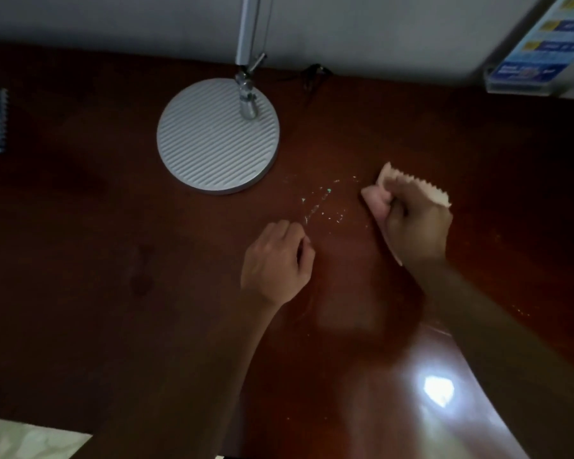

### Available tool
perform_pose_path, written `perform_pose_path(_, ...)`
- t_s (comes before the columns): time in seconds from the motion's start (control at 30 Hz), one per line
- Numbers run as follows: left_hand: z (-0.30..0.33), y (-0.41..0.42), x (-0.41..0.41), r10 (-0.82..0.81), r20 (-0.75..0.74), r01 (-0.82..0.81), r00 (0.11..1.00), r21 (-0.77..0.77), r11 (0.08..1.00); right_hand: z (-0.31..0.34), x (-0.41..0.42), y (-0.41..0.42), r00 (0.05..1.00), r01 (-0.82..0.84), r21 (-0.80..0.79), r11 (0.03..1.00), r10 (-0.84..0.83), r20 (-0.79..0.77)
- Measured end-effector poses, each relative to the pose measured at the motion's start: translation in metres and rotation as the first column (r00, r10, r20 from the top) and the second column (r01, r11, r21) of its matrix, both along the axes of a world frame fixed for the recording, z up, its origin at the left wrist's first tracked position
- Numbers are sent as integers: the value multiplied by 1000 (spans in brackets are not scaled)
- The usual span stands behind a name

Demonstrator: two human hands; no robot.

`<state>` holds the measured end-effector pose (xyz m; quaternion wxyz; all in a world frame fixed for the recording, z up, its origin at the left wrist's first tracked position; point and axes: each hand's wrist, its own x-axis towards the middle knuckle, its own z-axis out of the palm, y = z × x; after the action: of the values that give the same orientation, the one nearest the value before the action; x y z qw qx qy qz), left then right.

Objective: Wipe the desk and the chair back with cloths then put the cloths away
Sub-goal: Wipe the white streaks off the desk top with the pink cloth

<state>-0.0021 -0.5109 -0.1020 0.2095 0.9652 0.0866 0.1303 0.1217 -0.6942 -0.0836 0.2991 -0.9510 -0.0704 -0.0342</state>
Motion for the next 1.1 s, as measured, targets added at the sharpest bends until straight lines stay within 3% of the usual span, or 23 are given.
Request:
perform_pose_path(0.13, -1, 2, -1, -16, 6, 16, 1000, -5, 1000, 3, 21, 30, 1000, -24, 51, 998, 24, 6)
perform_pose_path(0.37, 1, 2, -1, -17, 8, 18, 1000, -64, 998, -5, -100, 3, 969, -246, 27, 969, 245, 16)
perform_pose_path(0.57, -1, 2, 0, -12, 10, 14, 1000, -134, 991, 0, -10, 27, 1000, 12, 64, 998, -12, -11)
perform_pose_path(0.73, 1, 3, 0, 26, 47, -18, 999, -164, 986, 4, 18, 74, 998, -45, 101, 994, 49, -41)
perform_pose_path(0.9, 4, 1, 0, 109, 42, -95, 993, -253, 963, 2, -65, 52, 966, -256, 77, 964, 258, -12)
perform_pose_path(1.0, 3, 2, 1, 108, 40, -94, 993, -266, 959, -4, -72, 33, 972, -227, 83, 970, 231, -33)
perform_pose_path(1.1, 2, 3, 1, 119, 49, -102, 992, -268, 958, -1, -27, 52, 992, -127, 75, 989, 128, -11)
